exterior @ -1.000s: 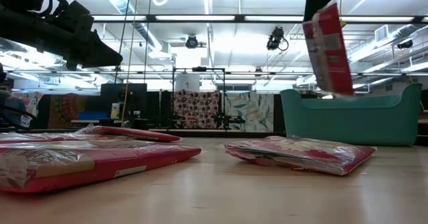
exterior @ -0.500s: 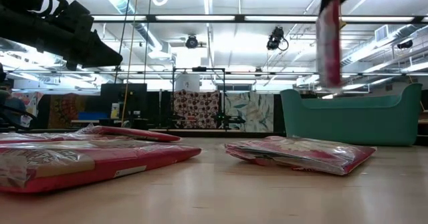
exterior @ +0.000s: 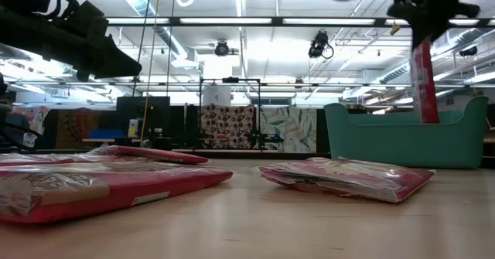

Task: Sort popcorn bags into baskets
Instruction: Put the red popcorn bag into the green container

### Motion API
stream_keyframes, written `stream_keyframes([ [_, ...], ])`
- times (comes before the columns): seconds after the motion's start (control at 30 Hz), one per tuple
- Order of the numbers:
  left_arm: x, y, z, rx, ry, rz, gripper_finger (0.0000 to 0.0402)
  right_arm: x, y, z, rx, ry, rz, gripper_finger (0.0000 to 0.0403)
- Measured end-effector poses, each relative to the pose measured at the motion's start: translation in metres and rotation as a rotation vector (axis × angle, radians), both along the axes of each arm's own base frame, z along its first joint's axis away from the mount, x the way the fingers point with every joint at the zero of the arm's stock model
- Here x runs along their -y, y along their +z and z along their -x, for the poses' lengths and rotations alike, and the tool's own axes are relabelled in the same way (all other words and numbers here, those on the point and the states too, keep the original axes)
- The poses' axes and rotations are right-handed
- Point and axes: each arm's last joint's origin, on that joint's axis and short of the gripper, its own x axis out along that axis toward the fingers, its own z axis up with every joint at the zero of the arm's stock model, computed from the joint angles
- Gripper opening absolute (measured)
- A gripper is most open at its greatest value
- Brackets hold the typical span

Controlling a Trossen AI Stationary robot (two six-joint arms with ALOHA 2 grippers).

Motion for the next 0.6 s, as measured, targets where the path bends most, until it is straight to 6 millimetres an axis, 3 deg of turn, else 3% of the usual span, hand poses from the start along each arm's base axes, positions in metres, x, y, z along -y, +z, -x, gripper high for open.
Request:
stream_keyframes([
  [0.33,0.000,0.000,0.000,0.000,0.000,0.000,0.0130,0.009,-0.039,0.004,-0.098,-0.130,-0.059,0.0008],
  [0.6,0.000,0.000,0.000,0.000,0.000,0.000,0.0130,0.014,-0.047,-0.007,-0.035,-0.109,-0.041,0.0016],
])
